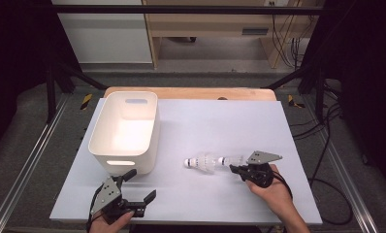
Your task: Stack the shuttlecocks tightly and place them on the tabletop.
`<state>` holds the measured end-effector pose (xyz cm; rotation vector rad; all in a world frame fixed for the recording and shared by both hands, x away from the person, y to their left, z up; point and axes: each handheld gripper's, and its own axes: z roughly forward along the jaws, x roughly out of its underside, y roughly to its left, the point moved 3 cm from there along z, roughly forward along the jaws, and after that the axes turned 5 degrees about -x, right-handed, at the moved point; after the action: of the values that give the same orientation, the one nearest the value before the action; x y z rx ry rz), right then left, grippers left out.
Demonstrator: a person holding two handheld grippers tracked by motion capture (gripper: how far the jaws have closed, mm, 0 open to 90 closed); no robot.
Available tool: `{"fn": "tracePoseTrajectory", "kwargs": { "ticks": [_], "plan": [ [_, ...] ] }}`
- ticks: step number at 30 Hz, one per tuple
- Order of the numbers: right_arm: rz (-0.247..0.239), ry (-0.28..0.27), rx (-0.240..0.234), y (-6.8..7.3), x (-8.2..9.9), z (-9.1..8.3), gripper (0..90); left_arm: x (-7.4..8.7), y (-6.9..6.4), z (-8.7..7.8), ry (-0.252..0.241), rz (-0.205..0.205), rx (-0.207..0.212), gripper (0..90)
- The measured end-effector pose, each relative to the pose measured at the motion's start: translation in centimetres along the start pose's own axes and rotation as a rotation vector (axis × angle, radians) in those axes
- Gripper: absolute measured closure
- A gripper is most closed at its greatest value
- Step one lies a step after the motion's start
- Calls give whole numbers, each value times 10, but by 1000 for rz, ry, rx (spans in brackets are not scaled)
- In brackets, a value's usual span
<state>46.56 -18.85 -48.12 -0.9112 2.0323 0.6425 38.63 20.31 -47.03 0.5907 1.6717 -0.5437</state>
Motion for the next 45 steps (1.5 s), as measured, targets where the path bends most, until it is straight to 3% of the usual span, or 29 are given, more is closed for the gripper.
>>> {"fn": "tracePoseTrajectory", "kwargs": {
  "ticks": [18, 45],
  "plan": [
    [-46, -4, -62, 5, -8, 14, 899, 0, 1, 0, -1, -3, 0, 28],
    [-128, 24, -92, 8, -13, 28, 899, 0, 0, 0, 1, -3, 0, 28]
  ]
}}
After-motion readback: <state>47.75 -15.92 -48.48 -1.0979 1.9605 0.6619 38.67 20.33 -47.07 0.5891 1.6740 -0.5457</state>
